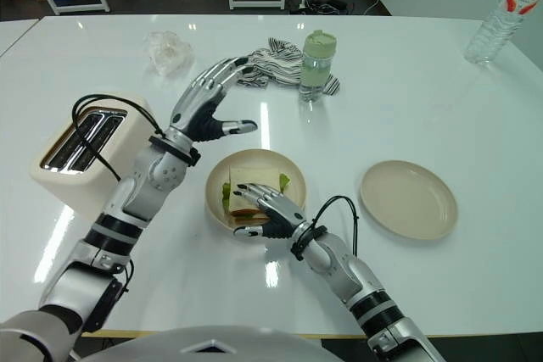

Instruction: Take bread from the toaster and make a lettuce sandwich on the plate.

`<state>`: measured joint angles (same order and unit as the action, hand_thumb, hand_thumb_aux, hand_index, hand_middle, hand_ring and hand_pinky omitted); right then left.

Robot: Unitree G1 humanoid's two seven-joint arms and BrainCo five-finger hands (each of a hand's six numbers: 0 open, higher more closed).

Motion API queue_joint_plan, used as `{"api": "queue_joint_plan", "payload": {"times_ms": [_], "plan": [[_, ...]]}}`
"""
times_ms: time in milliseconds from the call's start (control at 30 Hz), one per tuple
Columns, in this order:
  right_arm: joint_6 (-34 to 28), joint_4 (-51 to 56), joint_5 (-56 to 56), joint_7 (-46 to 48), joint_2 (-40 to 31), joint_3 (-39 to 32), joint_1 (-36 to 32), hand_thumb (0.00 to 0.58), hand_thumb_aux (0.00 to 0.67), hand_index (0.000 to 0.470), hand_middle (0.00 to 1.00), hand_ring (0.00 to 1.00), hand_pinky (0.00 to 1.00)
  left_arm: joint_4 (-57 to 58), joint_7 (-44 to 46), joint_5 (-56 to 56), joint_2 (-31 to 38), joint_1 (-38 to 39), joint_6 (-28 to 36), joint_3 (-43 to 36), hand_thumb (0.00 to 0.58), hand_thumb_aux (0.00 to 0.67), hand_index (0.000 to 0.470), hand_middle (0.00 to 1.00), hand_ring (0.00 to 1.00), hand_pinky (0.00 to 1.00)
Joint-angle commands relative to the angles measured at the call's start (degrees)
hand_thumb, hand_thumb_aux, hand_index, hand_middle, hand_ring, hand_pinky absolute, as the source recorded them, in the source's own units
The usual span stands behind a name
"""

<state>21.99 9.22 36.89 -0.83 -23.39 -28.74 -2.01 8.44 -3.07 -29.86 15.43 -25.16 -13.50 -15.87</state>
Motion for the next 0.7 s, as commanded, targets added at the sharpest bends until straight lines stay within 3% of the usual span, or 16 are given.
{"api": "queue_joint_plan", "payload": {"times_ms": [33, 333, 500, 533, 567, 600, 633, 667, 700], "plan": [[-0.5, 4.3, 2.5, -3.7, -0.7, 0.2, 4.4, 0.0, 0.0, 0.0, 0.0, 0.0, 0.0, 2.1, 6.7, 13.0, -2.1, 4.9, 0.5, 4.1, 0.0, 0.0, 0.0, 0.0, 0.0, 0.0], [5.3, -1.0, -0.2, -13.1, 0.6, 6.7, 5.0, 0.0, 0.0, 0.0, 0.0, 0.0, 0.0, 1.4, 13.5, 22.1, -3.2, 11.1, -0.4, 5.6, 0.0, 0.0, 0.0, 0.0, 0.0, 0.0], [8.9, -8.5, -3.8, -15.2, 1.7, 10.8, 7.0, 0.0, 0.0, 0.0, 0.0, 0.0, 0.0, -4.6, 18.9, 27.0, -2.2, 16.2, 1.0, 6.1, 0.0, 0.0, 0.0, 0.0, 0.0, 0.0], [9.3, -10.3, -5.3, -14.7, 1.7, 11.8, 7.6, 0.0, 0.0, 0.0, 0.0, 0.0, 0.0, -6.9, 19.5, 27.3, -1.4, 17.5, 1.3, 6.4, 0.0, 0.0, 0.0, 0.29, 0.29, 0.29], [9.4, -12.4, -6.8, -14.0, 1.5, 13.0, 8.4, 0.0, 0.0, 0.0, 0.0, 0.0, 0.0, -9.9, 20.2, 28.0, -0.7, 18.9, 1.8, 7.0, 0.0, 0.0, 0.0, 0.82, 0.82, 0.82], [9.1, -14.6, -8.7, -12.9, 1.1, 14.2, 9.4, 0.0, 0.0, 0.0, 0.0, 0.0, 0.0, -13.3, 21.3, 29.1, 0.1, 20.3, 2.8, 7.6, 0.319, 0.221, 0.155, 1.0, 1.0, 1.0], [8.9, -17.0, -10.9, -11.4, 0.4, 15.6, 10.7, 0.0, 0.0, 0.0, 0.0, 0.0, 0.0, -17.0, 22.4, 29.5, 1.6, 21.7, 3.6, 8.3, 0.514, 0.444, 0.311, 1.0, 1.0, 1.0], [8.3, -19.6, -13.2, -9.7, -0.3, 17.2, 12.0, 0.0, 0.0, 0.0, 0.67, 0.67, 0.67, -20.5, 23.3, 29.4, 3.2, 23.1, 4.3, 9.1, 0.58, 0.67, 0.47, 1.0, 1.0, 1.0], [7.9, -21.9, -15.8, -7.8, -1.3, 18.6, 13.3, 0.261, 0.173, 0.122, 1.0, 1.0, 1.0, -23.7, 24.3, 28.9, 5.0, 24.6, 5.1, 10.0, 0.58, 0.67, 0.47, 1.0, 1.0, 1.0]]}}
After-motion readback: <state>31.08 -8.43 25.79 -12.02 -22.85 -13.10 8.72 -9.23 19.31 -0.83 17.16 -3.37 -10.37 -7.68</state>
